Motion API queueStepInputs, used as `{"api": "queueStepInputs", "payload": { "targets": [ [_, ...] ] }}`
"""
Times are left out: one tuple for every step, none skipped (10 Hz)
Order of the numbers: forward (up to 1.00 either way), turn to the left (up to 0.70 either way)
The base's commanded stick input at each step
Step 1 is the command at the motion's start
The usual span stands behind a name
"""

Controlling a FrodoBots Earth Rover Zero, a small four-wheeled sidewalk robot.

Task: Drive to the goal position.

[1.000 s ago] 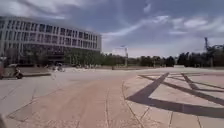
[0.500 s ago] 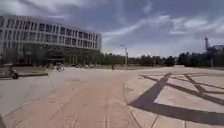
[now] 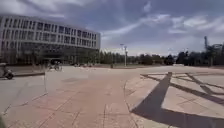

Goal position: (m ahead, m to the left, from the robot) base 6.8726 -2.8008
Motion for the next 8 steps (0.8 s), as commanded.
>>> {"api": "queueStepInputs", "payload": {
  "targets": [
    [0.60,0.00],
    [0.60,0.00],
    [0.60,0.00],
    [0.60,0.01],
    [0.60,0.06],
    [0.60,0.14],
    [0.60,0.15],
    [0.60,0.15]
  ]
}}
